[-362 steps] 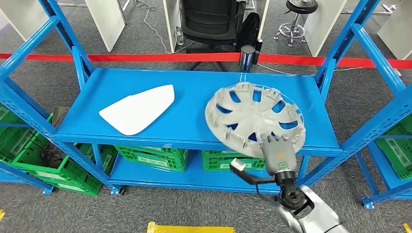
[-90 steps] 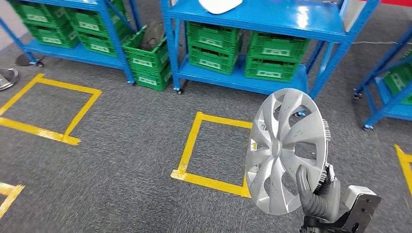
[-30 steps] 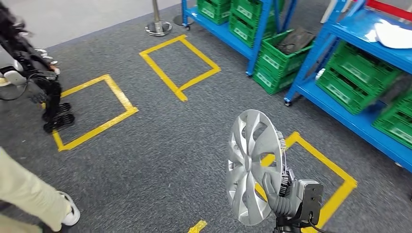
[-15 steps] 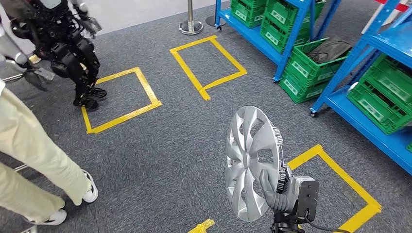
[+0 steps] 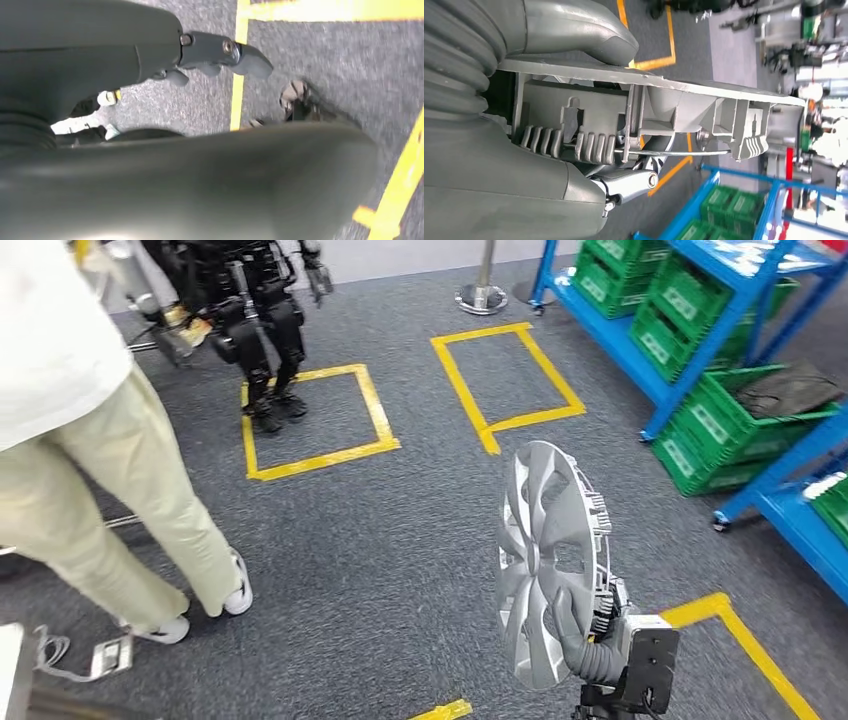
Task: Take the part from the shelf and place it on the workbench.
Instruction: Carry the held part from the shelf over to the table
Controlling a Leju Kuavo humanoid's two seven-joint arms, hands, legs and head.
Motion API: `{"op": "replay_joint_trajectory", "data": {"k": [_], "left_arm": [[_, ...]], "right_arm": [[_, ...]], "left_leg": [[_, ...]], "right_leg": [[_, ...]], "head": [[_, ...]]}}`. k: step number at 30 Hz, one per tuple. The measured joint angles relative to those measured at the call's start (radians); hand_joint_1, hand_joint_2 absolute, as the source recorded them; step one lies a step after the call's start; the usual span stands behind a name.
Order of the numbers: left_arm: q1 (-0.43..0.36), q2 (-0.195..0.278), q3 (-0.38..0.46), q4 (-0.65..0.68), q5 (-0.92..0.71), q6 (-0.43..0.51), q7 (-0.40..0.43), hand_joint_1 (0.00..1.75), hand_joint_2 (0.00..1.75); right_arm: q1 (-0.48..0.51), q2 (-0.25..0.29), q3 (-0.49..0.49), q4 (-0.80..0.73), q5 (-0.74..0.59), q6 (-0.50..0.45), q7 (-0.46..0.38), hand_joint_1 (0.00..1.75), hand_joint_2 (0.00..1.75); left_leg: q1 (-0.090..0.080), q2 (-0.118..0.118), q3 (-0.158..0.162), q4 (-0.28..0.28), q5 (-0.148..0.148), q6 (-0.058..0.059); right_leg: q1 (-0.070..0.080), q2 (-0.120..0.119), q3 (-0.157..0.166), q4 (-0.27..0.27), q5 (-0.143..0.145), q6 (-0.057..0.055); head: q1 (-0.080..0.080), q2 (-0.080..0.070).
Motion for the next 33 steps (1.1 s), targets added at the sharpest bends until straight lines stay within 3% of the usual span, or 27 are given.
{"op": "replay_joint_trajectory", "data": {"k": [2,3,4,6,8,10,12,13,14,16,18,19,21,23,24,26,27,28,29,30,31,33], "left_arm": [[0.0,0.0,-0.001,0.0,-0.004,0.011,-0.006,0.0,0.0],[0.0,0.0,-0.002,0.0,-0.004,0.015,-0.011,0.0,0.0],[0.0,0.0,-0.004,0.0,-0.005,0.018,-0.017,0.0,0.0],[0.003,0.001,-0.007,0.0,-0.005,0.021,-0.028,0.0,0.0],[0.005,0.005,-0.009,0.0,-0.004,0.019,-0.04,0.0,0.0],[0.006,0.007,-0.01,0.0,-0.001,0.012,-0.05,0.0,0.0],[0.006,0.006,-0.012,0.0,0.001,0.003,-0.055,0.0,0.0],[0.006,0.005,-0.013,0.0,0.0,0.001,-0.055,0.0,0.0],[0.006,0.005,-0.015,0.0,0.0,0.0,-0.055,0.0,0.0],[0.006,0.005,-0.016,0.0,-0.003,0.001,-0.053,0.0,0.0],[0.003,0.003,-0.016,-0.001,-0.004,0.002,-0.049,0.0,0.0],[0.002,0.002,-0.016,-0.001,-0.004,0.003,-0.046,0.0,0.0],[0.001,0.004,-0.017,-0.001,-0.005,0.004,-0.038,0.0,0.0],[0.0,0.008,-0.018,0.0,-0.005,0.005,-0.033,0.0,0.0],[-0.001,0.009,-0.018,0.0,-0.005,0.004,-0.032,0.0,0.0],[-0.002,0.01,-0.019,0.0,-0.005,0.001,-0.031,0.0,0.0],[-0.002,0.01,-0.02,0.0,-0.005,-0.001,-0.031,0.0,0.0],[-0.002,0.01,-0.021,0.0,-0.005,-0.004,-0.031,0.0,0.0],[-0.002,0.01,-0.021,0.0,-0.006,-0.006,-0.03,0.0,0.0],[-0.002,0.01,-0.022,0.0,-0.006,-0.008,-0.03,0.0,0.0],[-0.002,0.01,-0.022,0.0,-0.007,-0.01,-0.03,0.0,0.0],[-0.003,0.008,-0.022,-0.001,-0.01,-0.012,-0.032,0.0,0.0]], "right_arm": [[0.002,0.0,-0.002,-0.012,-0.004,-0.001,0.0,1.75,1.75],[0.002,0.0,-0.004,-0.017,-0.008,-0.001,-0.001,1.75,1.75],[0.003,-0.001,-0.005,-0.021,-0.013,-0.002,-0.003,1.75,1.75],[0.007,0.0,-0.009,-0.029,-0.02,-0.002,-0.009,1.75,1.75],[0.012,0.0,-0.016,-0.034,-0.023,-0.002,-0.017,1.75,1.75],[0.019,0.0,-0.023,-0.038,-0.02,-0.002,-0.028,1.75,1.75],[0.026,0.0,-0.028,-0.041,-0.006,-0.002,-0.032,1.75,1.75],[0.028,0.0,-0.03,-0.041,0.005,-0.002,-0.029,1.75,1.75],[0.03,0.0,-0.031,-0.041,0.016,-0.002,-0.025,1.75,1.75],[0.03,0.001,-0.032,-0.041,0.038,-0.002,-0.015,1.75,1.75],[0.027,0.0,-0.034,-0.044,0.061,-0.002,0.001,1.75,1.75],[0.025,0.0,-0.034,-0.046,0.075,-0.001,0.01,1.75,1.75],[0.017,0.0,-0.033,-0.053,0.11,0.0,0.035,1.75,1.75],[0.007,-0.001,-0.032,-0.058,0.148,0.002,0.062,1.75,1.75],[0.003,-0.001,-0.032,-0.06,0.164,0.004,0.072,1.75,1.75],[-0.002,-0.004,-0.032,-0.065,0.183,0.008,0.085,1.75,1.75],[-0.005,-0.004,-0.031,-0.065,0.188,0.011,0.091,1.75,1.75],[-0.007,-0.005,-0.031,-0.066,0.193,0.013,0.096,1.75,1.75],[-0.009,-0.005,-0.03,-0.066,0.197,0.016,0.1,1.75,1.75],[-0.012,-0.006,-0.03,-0.067,0.2,0.018,0.103,1.75,1.75],[-0.017,-0.006,-0.03,-0.068,0.202,0.02,0.105,1.75,1.75],[-0.026,-0.006,-0.03,-0.074,0.205,0.023,0.107,1.75,1.75]], "left_leg": [[-0.001,-0.024,-0.002,0.0,0.005,-0.002],[0.0,-0.033,-0.004,0.0,0.007,-0.006],[0.001,-0.041,-0.006,-0.001,0.009,-0.01],[0.001,-0.053,-0.015,-0.002,0.013,-0.02],[-0.004,-0.015,-0.039,0.03,-0.009,-0.028],[-0.004,0.045,-0.091,0.133,-0.069,-0.035],[0.004,0.069,-0.143,0.246,-0.116,-0.044],[0.01,0.073,-0.149,0.264,-0.117,-0.049],[0.016,0.08,-0.135,0.243,-0.101,-0.055],[0.026,0.113,-0.06,0.118,-0.053,-0.066],[0.028,0.145,0.003,0.023,-0.03,-0.064],[0.026,0.15,0.013,0.009,-0.031,-0.057],[0.021,0.125,0.01,0.015,-0.029,-0.038],[0.021,0.101,0.005,0.014,-0.023,-0.025],[0.022,0.089,0.004,0.013,-0.02,-0.019],[0.019,0.064,-0.001,0.014,-0.017,-0.012],[0.016,0.05,-0.002,0.014,-0.015,-0.01],[0.013,0.035,-0.003,0.014,-0.014,-0.008],[0.01,0.019,-0.004,0.015,-0.013,-0.007],[0.008,0.005,-0.003,0.015,-0.012,-0.007],[0.008,-0.01,-0.004,0.015,-0.011,-0.006],[0.009,-0.033,-0.007,0.015,-0.007,-0.009]], "right_leg": [[0.007,0.035,0.063,-0.142,0.05,-0.018],[0.011,0.045,0.08,-0.181,0.058,-0.023],[0.014,0.047,0.086,-0.196,0.057,-0.026],[0.016,0.028,0.097,-0.207,0.066,-0.032],[0.011,0.007,0.113,-0.229,0.081,-0.039],[0.01,-0.015,0.116,-0.242,0.09,-0.045],[0.009,-0.039,0.114,-0.242,0.09,-0.045],[0.007,-0.053,0.113,-0.241,0.089,-0.043],[0.005,-0.065,0.113,-0.239,0.087,-0.039],[-0.002,-0.089,0.112,-0.228,0.079,-0.026],[-0.003,-0.108,0.106,-0.21,0.064,-0.008],[-0.003,-0.117,0.107,-0.204,0.058,0.0],[-0.006,-0.134,0.113,-0.2,0.055,0.013],[-0.013,-0.109,0.102,-0.174,0.033,0.025],[-0.015,-0.082,0.083,-0.133,0.007,0.029],[-0.015,-0.032,0.022,-0.001,-0.057,0.03],[-0.014,-0.024,-0.008,0.059,-0.076,0.027],[-0.011,-0.019,-0.026,0.092,-0.077,0.023],[-0.008,-0.016,-0.028,0.087,-0.059,0.015],[-0.004,-0.01,-0.012,0.043,-0.025,0.006],[0.002,0.01,0.016,-0.029,0.013,-0.006],[0.009,0.051,0.067,-0.149,0.058,-0.026]], "head": [[0.003,0.0],[0.004,0.0],[0.005,0.0],[0.008,0.0],[0.002,0.0],[-0.007,0.0],[-0.014,0.0],[-0.016,0.0],[-0.018,0.0],[-0.022,0.0],[-0.028,0.0],[-0.027,0.0],[-0.023,0.0],[-0.017,0.0],[-0.011,0.0],[0.001,0.0],[0.005,0.0],[0.008,0.0],[0.011,0.0],[0.013,0.0],[0.015,0.0],[0.016,0.0]]}}
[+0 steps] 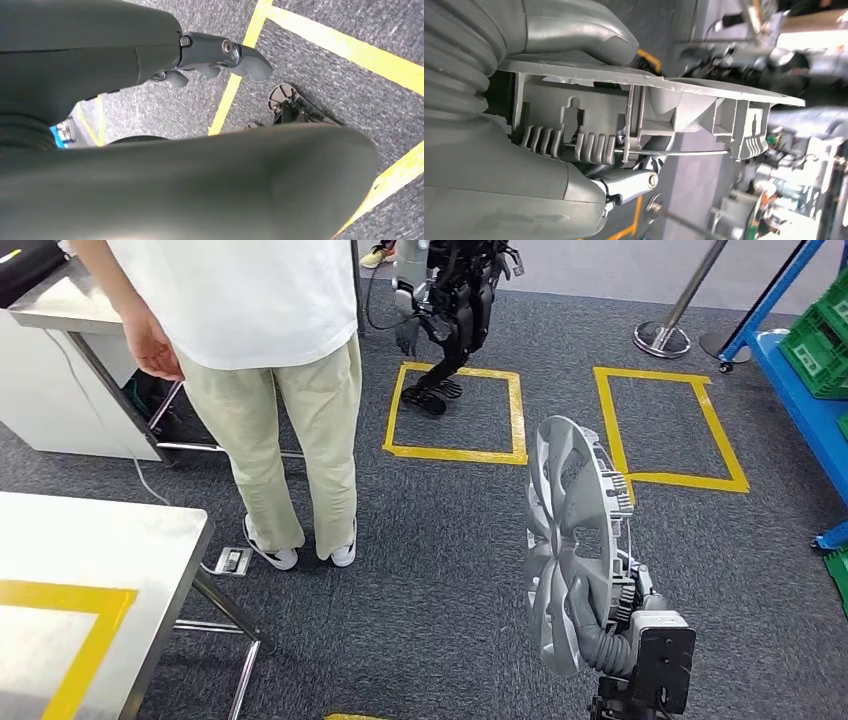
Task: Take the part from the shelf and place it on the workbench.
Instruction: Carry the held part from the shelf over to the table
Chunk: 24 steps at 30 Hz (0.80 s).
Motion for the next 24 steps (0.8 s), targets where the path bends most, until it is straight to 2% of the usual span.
{"op": "replay_joint_trajectory", "data": {"k": [1,2,3,4,5,6,8,9,10,11,12,13,15,16,17,19,20,21,23,24], "left_arm": [[0.0,-0.001,0.0,0.0,-0.001,-0.001,-0.001,0.0,0.0],[0.0,-0.002,-0.001,0.0,-0.002,-0.002,-0.001,0.0,0.0],[0.002,-0.002,-0.001,0.0,-0.002,-0.003,-0.001,0.0,0.0],[0.003,-0.001,-0.001,0.0,-0.002,-0.003,-0.001,0.0,0.0],[0.005,0.0,-0.001,0.0,0.001,-0.004,-0.001,0.0,0.0],[0.006,0.0,-0.001,0.0,0.006,-0.007,-0.001,0.0,0.0],[0.006,0.001,-0.001,0.0,0.032,-0.017,-0.008,0.0,0.0],[0.006,0.001,0.0,0.0,0.047,-0.022,-0.013,0.0,0.0],[0.007,0.001,0.002,0.0,0.059,-0.028,-0.019,0.0,0.0],[0.008,0.001,0.003,0.0,0.067,-0.03,-0.023,0.0,0.0],[0.009,0.001,0.004,0.0,0.07,-0.03,-0.025,0.0,0.0],[0.009,0.001,0.005,0.0,0.071,-0.029,-0.026,0.0,0.0],[0.007,0.0,0.006,0.0,0.068,-0.027,-0.025,0.0,0.0],[0.006,-0.001,0.006,0.0,0.067,-0.027,-0.024,0.0,0.0],[0.006,-0.002,0.006,0.0,0.066,-0.027,-0.023,0.0,0.0],[0.008,-0.001,0.006,0.0,0.065,-0.027,-0.023,0.0,0.0],[0.009,-0.001,0.007,0.0,0.066,-0.028,-0.024,0.0,0.0],[0.009,0.0,0.007,0.0,0.067,-0.03,-0.024,0.0,0.0],[0.008,0.0,0.008,0.0,0.069,-0.033,-0.026,0.0,0.0],[0.008,0.0,0.008,0.0,0.069,-0.035,-0.026,0.0,0.0]], "right_arm": [[-0.004,0.0,0.0,-0.004,0.001,0.001,0.0,1.75,1.75],[-0.007,-0.001,0.0,-0.006,0.002,0.003,0.001,1.75,1.75],[-0.01,-0.001,0.0,-0.009,0.004,0.004,0.001,1.75,1.75],[-0.013,-0.001,0.0,-0.011,0.007,0.006,0.002,1.75,1.75],[-0.015,-0.001,0.0,-0.013,0.011,0.006,0.004,1.75,1.75],[-0.016,-0.001,0.0,-0.015,0.015,0.006,0.005,1.75,1.75],[-0.016,0.0,0.0,-0.018,0.021,0.0,0.006,1.75,1.75],[-0.015,0.0,-0.001,-0.019,0.022,-0.004,0.006,1.75,1.75],[-0.013,0.0,-0.002,-0.019,0.023,-0.007,0.006,1.75,1.75],[-0.01,-0.001,-0.002,-0.019,0.024,-0.009,0.006,1.75,1.75],[-0.007,-0.001,-0.003,-0.019,0.025,-0.01,0.007,1.75,1.75],[-0.006,-0.001,-0.003,-0.02,0.029,-0.01,0.007,1.75,1.75],[-0.006,-0.001,-0.003,-0.022,0.046,-0.009,0.011,1.75,1.75],[-0.008,-0.001,-0.004,-0.025,0.057,-0.009,0.013,1.75,1.75],[-0.009,-0.001,-0.004,-0.028,0.068,-0.009,0.015,1.75,1.75],[-0.014,-0.002,-0.005,-0.035,0.079,-0.013,0.017,1.75,1.75],[-0.015,-0.002,-0.006,-0.038,0.079,-0.016,0.017,1.75,1.75],[-0.016,-0.002,-0.01,-0.042,0.077,-0.019,0.017,1.75,1.75],[-0.016,-0.002,-0.017,-0.05,0.072,-0.023,0.014,1.75,1.75],[-0.016,-0.002,-0.02,-0.053,0.07,-0.024,0.012,1.75,1.75]], "left_leg": [[0.003,-0.01,-0.004,0.0,0.003,-0.004],[0.005,-0.021,-0.007,-0.002,0.007,-0.01],[0.007,-0.032,-0.01,-0.006,0.011,-0.017],[0.007,-0.032,-0.015,-0.007,0.014,-0.023],[0.004,-0.012,-0.02,-0.002,0.009,-0.027],[0.001,0.018,-0.033,0.021,-0.007,-0.029],[0.0,0.087,-0.083,0.128,-0.068,-0.034],[0.004,0.101,-0.11,0.191,-0.096,-0.038],[0.007,0.109,-0.126,0.234,-0.109,-0.042],[0.01,0.113,-0.124,0.241,-0.104,-0.046],[0.013,0.119,-0.1,0.205,-0.083,-0.05],[0.015,0.131,-0.06,0.14,-0.055,-0.054],[0.013,0.16,0.01,0.023,-0.028,-0.051],[0.01,0.167,0.026,-0.002,-0.027,-0.045],[0.007,0.164,0.027,-0.006,-0.031,-0.037],[0.008,0.142,0.023,-0.004,-0.025,-0.024],[0.009,0.133,0.022,-0.005,-0.022,-0.019],[0.012,0.123,0.02,-0.005,-0.019,-0.014],[0.012,0.103,0.016,-0.005,-0.015,-0.006],[0.011,0.092,0.014,-0.005,-0.013,-0.003]], "right_leg": [[0.003,0.013,0.015,-0.03,0.005,-0.006],[0.004,0.009,0.021,-0.036,0.003,-0.01],[0.006,0.0,0.025,-0.044,0.008,-0.012],[0.004,-0.013,0.032,-0.055,0.015,-0.014],[0.002,-0.025,0.038,-0.071,0.023,-0.016],[-0.001,-0.038,0.044,-0.086,0.031,-0.018],[-0.002,-0.063,0.047,-0.098,0.037,-0.02],[-0.002,-0.078,0.046,-0.098,0.037,-0.02],[-0.002,-0.092,0.045,-0.097,0.035,-0.019],[-0.003,-0.106,0.045,-0.095,0.034,-0.017],[-0.004,-0.119,0.044,-0.091,0.032,-0.014],[-0.006,-0.13,0.043,-0.085,0.028,-0.008],[-0.005,-0.149,0.039,-0.066,0.016,0.007],[-0.004,-0.156,0.037,-0.058,0.012,0.014],[-0.003,-0.163,0.035,-0.053,0.011,0.021],[-0.006,-0.174,0.032,-0.048,0.009,0.031],[-0.009,-0.164,0.026,-0.037,-0.001,0.037],[-0.012,-0.144,0.013,-0.009,-0.02,0.042],[-0.016,-0.092,-0.04,0.109,-0.084,0.05],[-0.016,-0.078,-0.073,0.183,-0.115,0.051]], "head": [[0.001,0.0],[0.002,0.0],[0.005,0.0],[0.008,0.0],[0.006,0.0],[0.002,0.0],[-0.012,0.0],[-0.017,0.0],[-0.021,0.0],[-0.024,0.0],[-0.025,0.0],[-0.028,0.0],[-0.034,0.0],[-0.034,0.0],[-0.033,0.0],[-0.027,0.0],[-0.026,0.0],[-0.022,0.0],[-0.012,0.0],[-0.006,0.0]]}}
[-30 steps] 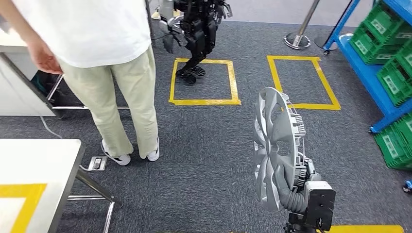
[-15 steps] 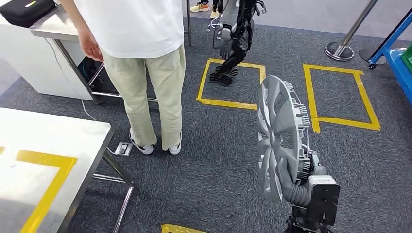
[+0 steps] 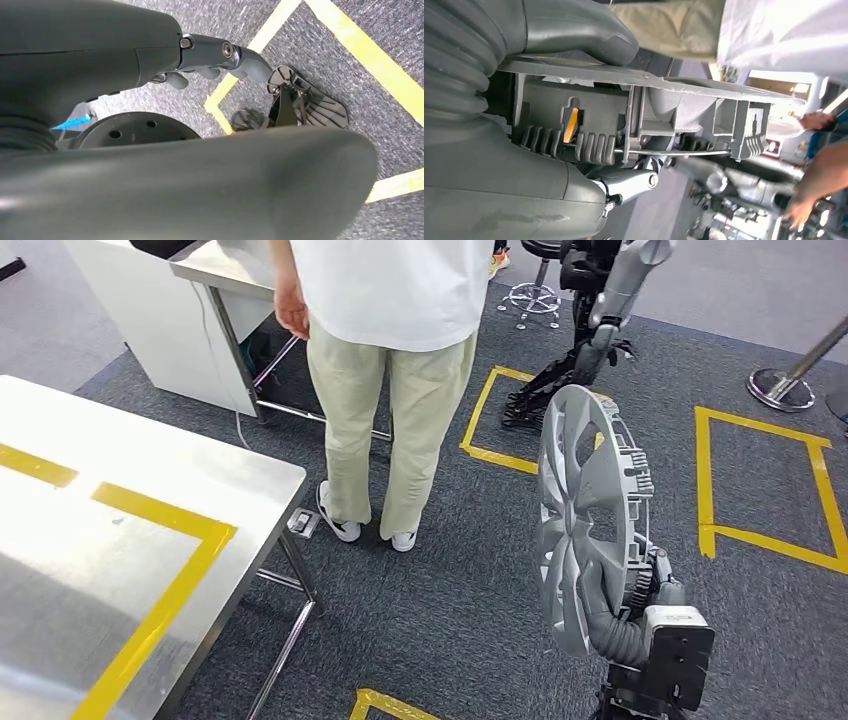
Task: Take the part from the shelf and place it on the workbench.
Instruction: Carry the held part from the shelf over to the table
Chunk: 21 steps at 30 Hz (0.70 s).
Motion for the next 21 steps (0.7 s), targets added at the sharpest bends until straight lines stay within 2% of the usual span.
{"op": "replay_joint_trajectory", "data": {"k": [1,2,3,4,5,6,7,8,9,11,12,13,15,16,17,18,19,21], "left_arm": [[0.0,0.0,0.0,0.0,0.0,-0.001,0.0,0.0,0.0],[0.001,0.0,0.0,0.0,-0.001,-0.001,0.0,0.0,0.0],[0.001,0.0,0.0,0.0,-0.002,0.0,0.0,0.0,0.0],[0.001,0.0,0.0,0.0,-0.004,0.0,0.0,0.0,0.0],[0.002,0.0,0.0,0.0,-0.005,0.001,0.001,0.0,0.0],[0.001,-0.001,0.0,0.0,-0.005,0.001,0.001,0.0,0.0],[0.001,-0.001,0.0,0.0,-0.006,0.001,0.001,0.0,0.0],[0.001,-0.002,0.0,0.0,-0.006,0.001,0.001,0.0,0.0],[0.0,-0.003,0.0,0.0,-0.006,0.001,0.001,0.0,0.0],[0.001,-0.003,0.0,0.0,-0.007,0.003,0.001,0.0,0.0],[0.002,-0.003,0.0,0.0,-0.007,0.004,0.0,0.0,0.0],[0.002,-0.002,0.0,0.0,-0.008,0.005,-0.001,0.0,0.0],[0.001,-0.002,0.0,0.0,-0.009,0.006,-0.005,0.0,0.0],[0.001,-0.002,0.0,0.0,-0.009,0.007,-0.006,0.0,0.0],[0.0,-0.002,0.0,0.0,-0.009,0.007,-0.007,0.0,0.0],[0.0,-0.002,0.0,0.0,-0.01,0.007,-0.008,0.0,0.0],[0.0,-0.001,0.0,0.0,-0.01,0.007,-0.007,0.0,0.0],[0.0,0.001,0.0,0.0,-0.01,0.006,-0.004,0.0,0.0]], "right_arm": [[0.0,0.0,-0.002,-0.002,0.0,0.0,-0.001,1.75,1.75],[0.001,-0.001,-0.004,-0.002,0.0,0.0,-0.002,1.75,1.75],[0.001,-0.001,-0.007,-0.003,0.002,0.0,-0.003,1.75,1.75],[0.001,-0.001,-0.011,-0.004,0.004,0.0,-0.004,1.75,1.75],[0.0,-0.001,-0.015,-0.007,0.006,0.0,-0.005,1.75,1.75],[-0.002,-0.001,-0.02,-0.012,0.008,0.0,-0.007,1.75,1.75],[-0.005,-0.001,-0.024,-0.016,0.01,0.0,-0.008,1.75,1.75],[-0.007,-0.001,-0.026,-0.02,0.012,-0.001,-0.009,1.75,1.75],[-0.008,-0.001,-0.028,-0.023,0.014,-0.001,-0.009,1.75,1.75],[-0.008,-0.001,-0.032,-0.028,0.02,0.0,-0.008,1.75,1.75],[-0.009,-0.001,-0.035,-0.029,0.026,0.0,-0.006,1.75,1.75],[-0.011,-0.001,-0.038,-0.031,0.033,0.0,-0.003,1.75,1.75],[-0.017,-0.001,-0.041,-0.034,0.05,0.001,0.003,1.75,1.75],[-0.02,-0.001,-0.041,-0.035,0.061,0.002,0.009,1.75,1.75],[-0.023,-0.001,-0.041,-0.036,0.074,0.005,0.018,1.75,1.75],[-0.026,-0.001,-0.041,-0.036,0.087,0.008,0.029,1.75,1.75],[-0.031,-0.001,-0.04,-0.035,0.103,0.012,0.041,1.75,1.75],[-0.043,-0.001,-0.038,-0.035,0.137,0.024,0.061,1.75,1.75]], "left_leg": [[-0.001,-0.012,-0.002,0.0,0.002,0.002],[-0.003,-0.025,-0.004,0.001,0.003,0.003],[-0.004,-0.039,-0.005,0.001,0.004,0.004],[-0.005,-0.052,-0.005,0.001,0.006,0.003],[-0.006,-0.065,-0.005,0.002,0.007,0.002],[-0.004,-0.076,-0.007,0.001,0.01,0.0],[-0.002,-0.087,-0.011,0.001,0.013,-0.004],[0.002,-0.097,-0.017,0.001,0.017,-0.011],[0.007,-0.107,-0.023,0.0,0.022,-0.018],[0.012,-0.125,-0.034,-0.002,0.03,-0.033],[0.01,-0.109,-0.042,0.006,0.024,-0.038],[0.007,-0.08,-0.057,0.031,0.008,-0.041],[0.002,-0.008,-0.109,0.138,-0.052,-0.044],[0.003,0.01,-0.139,0.204,-0.082,-0.047],[0.003,0.017,-0.158,0.252,-0.098,-0.049],[0.003,0.02,-0.16,0.269,-0.099,-0.051],[0.003,0.022,-0.143,0.25,-0.085,-0.053],[0.003,0.042,-0.06,0.12,-0.039,-0.051]], "right_leg": [[0.0,0.007,-0.029,0.06,-0.018,0.0],[0.0,0.009,-0.042,0.086,-0.018,-0.003],[0.0,0.011,-0.038,0.074,0.0,-0.006],[0.001,0.016,-0.016,0.024,0.034,-0.012],[0.002,0.03,0.018,-0.05,0.073,-0.019],[0.0,0.06,0.051,-0.122,0.098,-0.028],[0.0,0.09,0.078,-0.178,0.115,-0.035],[0.002,0.113,0.093,-0.21,0.121,-0.039],[0.004,0.125,0.098,-0.221,0.119,-0.042],[0.007,0.103,0.103,-0.233,0.128,-0.045],[0.006,0.089,0.106,-0.242,0.134,-0.048],[0.004,0.072,0.11,-0.252,0.14,-0.052],[0.004,0.04,0.111,-0.261,0.145,-0.057],[0.005,0.023,0.108,-0.26,0.145,-0.058],[0.006,0.007,0.105,-0.259,0.145,-0.058],[0.007,-0.009,0.103,-0.257,0.145,-0.058],[0.007,-0.023,0.101,-0.254,0.145,-0.057],[0.007,-0.048,0.097,-0.244,0.141,-0.052]], "head": [[0.004,0.0],[0.008,0.0],[0.011,0.0],[0.013,0.0],[0.015,0.0],[0.016,0.0],[0.016,0.0],[0.016,0.0],[0.016,0.0],[0.019,0.0],[0.018,0.0],[0.013,0.0],[-0.001,0.0],[-0.008,0.0],[-0.011,0.0],[-0.014,0.0],[-0.017,0.0],[-0.023,0.0]]}}
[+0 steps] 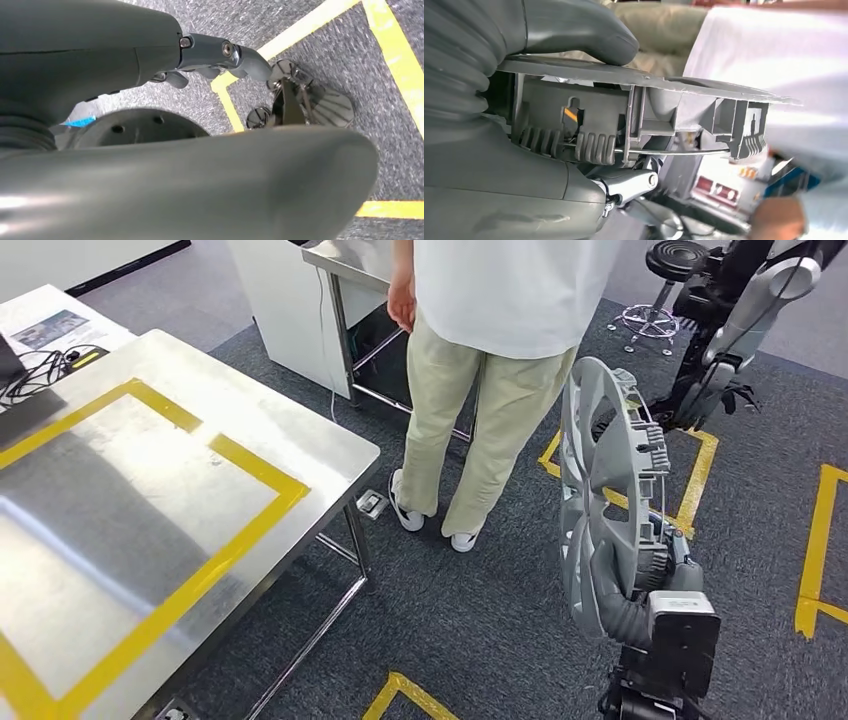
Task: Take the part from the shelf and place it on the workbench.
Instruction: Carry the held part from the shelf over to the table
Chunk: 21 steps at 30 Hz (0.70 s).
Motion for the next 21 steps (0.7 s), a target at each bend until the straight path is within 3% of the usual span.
{"op": "replay_joint_trajectory", "data": {"k": [2,3,6,8,10,11,12,13,14,15,17,19,21], "left_arm": [[-0.002,0.002,0.0,0.0,0.0,-0.003,0.006,0.0,0.0],[-0.003,0.002,0.0,0.0,-0.001,-0.004,0.008,0.0,0.0],[-0.001,0.002,0.0,0.0,-0.003,-0.006,0.009,0.0,0.0],[-0.001,0.003,0.0,0.0,-0.005,-0.005,0.008,0.0,0.0],[-0.002,0.003,0.0,0.0,-0.006,-0.006,0.007,0.0,0.0],[-0.003,0.002,0.0,0.0,-0.007,-0.006,0.007,0.0,0.0],[-0.003,0.002,0.0,0.0,-0.007,-0.007,0.008,0.0,0.0],[-0.003,0.002,0.0,0.0,-0.007,-0.007,0.009,0.0,0.0],[-0.003,0.002,0.0,0.0,-0.008,-0.007,0.009,0.0,0.0],[-0.003,0.002,0.0,0.0,-0.008,-0.008,0.01,0.0,0.0],[-0.003,0.0,0.0,0.0,-0.009,-0.009,0.011,0.0,0.0],[-0.005,-0.001,0.0,0.0,-0.011,-0.01,0.013,0.0,0.0],[-0.005,-0.001,0.0,0.0,-0.015,-0.013,0.015,0.0,0.0]], "right_arm": [[-0.02,0.0,0.004,-0.002,0.038,0.014,0.019,1.75,1.75],[-0.029,0.001,0.007,-0.003,0.055,0.02,0.028,1.75,1.75],[-0.055,0.003,0.021,-0.007,0.09,0.027,0.053,1.75,1.75],[-0.068,0.005,0.029,-0.009,0.096,0.025,0.063,1.75,1.75],[-0.077,0.005,0.036,-0.011,0.097,0.023,0.066,1.75,1.75],[-0.08,0.005,0.04,-0.011,0.096,0.023,0.066,1.75,1.75],[-0.081,0.005,0.043,-0.011,0.096,0.023,0.067,1.75,1.75],[-0.082,0.005,0.046,-0.011,0.095,0.023,0.068,1.75,1.75],[-0.084,0.005,0.049,-0.011,0.093,0.024,0.069,1.75,1.75],[-0.089,0.005,0.053,-0.01,0.092,0.026,0.071,1.75,1.75],[-0.102,0.005,0.06,-0.009,0.089,0.029,0.072,1.75,1.75],[-0.118,0.006,0.067,-0.008,0.095,0.034,0.075,1.75,1.75],[-0.135,0.007,0.074,-0.005,0.118,0.047,0.091,1.75,1.75]], "left_leg": [[-0.005,0.022,0.066,-0.102,0.021,0.01],[-0.008,0.025,0.076,-0.118,0.019,0.016],[-0.01,0.002,0.07,-0.117,0.027,0.035],[-0.004,-0.015,0.067,-0.119,0.034,0.045],[-0.003,-0.033,0.062,-0.119,0.039,0.052],[-0.004,-0.044,0.059,-0.119,0.041,0.055],[-0.005,-0.055,0.056,-0.118,0.042,0.056],[-0.006,-0.068,0.055,-0.117,0.044,0.056],[-0.007,-0.082,0.054,-0.116,0.045,0.056],[-0.008,-0.095,0.053,-0.114,0.046,0.055],[-0.008,-0.118,0.05,-0.113,0.049,0.05],[-0.004,-0.137,0.039,-0.113,0.057,0.039],[0.002,-0.155,0.028,-0.116,0.067,0.023]], "right_leg": [[0.003,-0.018,-0.005,0.012,-0.006,0.011],[0.004,-0.023,-0.007,0.017,-0.007,0.017],[0.003,-0.038,-0.011,0.021,-0.007,0.034],[-0.002,-0.009,-0.031,0.062,-0.038,0.046],[-0.006,0.038,-0.082,0.182,-0.104,0.055],[-0.007,0.05,-0.113,0.253,-0.133,0.056],[-0.007,0.056,-0.136,0.306,-0.148,0.057],[-0.007,0.058,-0.144,0.324,-0.144,0.055],[-0.007,0.06,-0.134,0.304,-0.121,0.051],[-0.006,0.067,-0.107,0.244,-0.084,0.045],[-0.007,0.105,-0.044,0.106,-0.028,0.029],[-0.004,0.131,-0.01,0.038,-0.018,0.016],[-0.002,0.117,-0.003,0.022,-0.015,0.009]], "head": [[-0.002,0.0],[-0.001,0.0],[0.002,0.0],[0.007,0.0],[0.018,0.0],[0.023,0.0],[0.027,0.0],[0.029,0.0],[0.033,0.0],[0.036,0.0],[0.039,0.0],[0.041,0.0],[0.043,0.0]]}}
